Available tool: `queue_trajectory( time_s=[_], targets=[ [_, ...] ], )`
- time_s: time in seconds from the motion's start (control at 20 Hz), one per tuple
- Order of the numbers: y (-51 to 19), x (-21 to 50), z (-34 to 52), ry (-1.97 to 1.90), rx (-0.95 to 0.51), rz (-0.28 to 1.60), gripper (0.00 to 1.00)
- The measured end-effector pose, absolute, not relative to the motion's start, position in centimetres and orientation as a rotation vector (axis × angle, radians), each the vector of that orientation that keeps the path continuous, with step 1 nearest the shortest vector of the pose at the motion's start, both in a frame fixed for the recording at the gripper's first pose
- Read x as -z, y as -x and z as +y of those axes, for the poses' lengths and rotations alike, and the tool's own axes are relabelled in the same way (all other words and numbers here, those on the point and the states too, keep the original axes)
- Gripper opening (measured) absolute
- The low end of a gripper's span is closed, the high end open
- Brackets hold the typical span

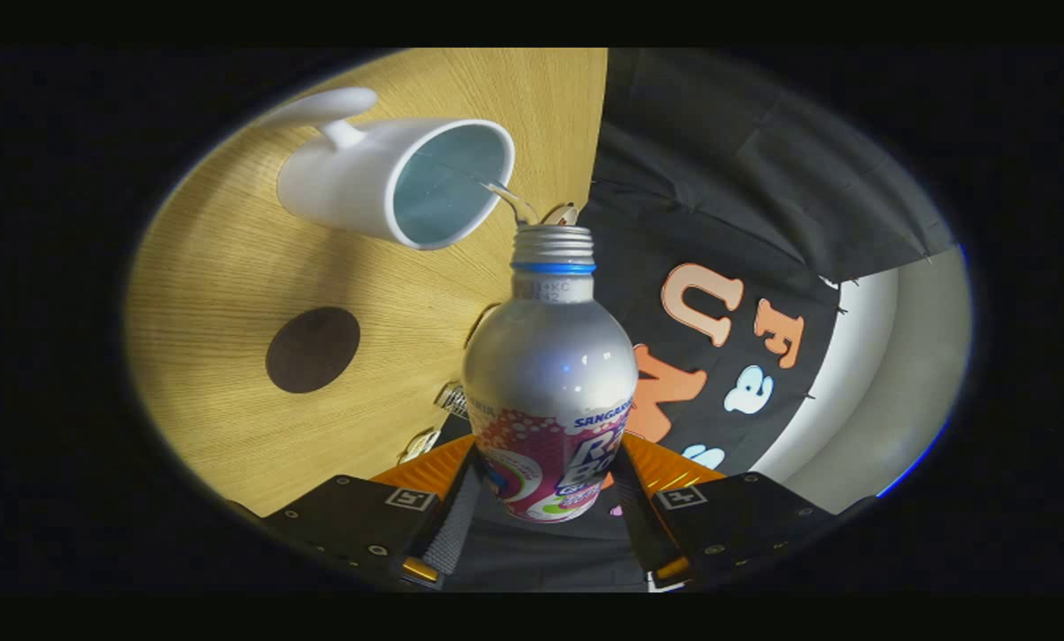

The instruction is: Take the bottle from table, then pour the juice into the cup, finally place the bottle on the coaster

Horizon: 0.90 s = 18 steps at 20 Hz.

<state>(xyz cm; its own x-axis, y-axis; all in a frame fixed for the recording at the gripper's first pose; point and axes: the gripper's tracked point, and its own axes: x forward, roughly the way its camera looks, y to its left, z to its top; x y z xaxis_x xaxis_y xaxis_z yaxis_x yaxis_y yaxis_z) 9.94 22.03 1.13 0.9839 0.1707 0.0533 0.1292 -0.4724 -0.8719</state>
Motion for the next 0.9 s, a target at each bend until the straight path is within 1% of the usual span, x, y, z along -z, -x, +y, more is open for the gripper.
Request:
queue_trajectory(
  time_s=[0.9],
  targets=[
    [-9.75,-1.56,22.84,2.161,-0.047,-0.243,0.75]
  ],
)
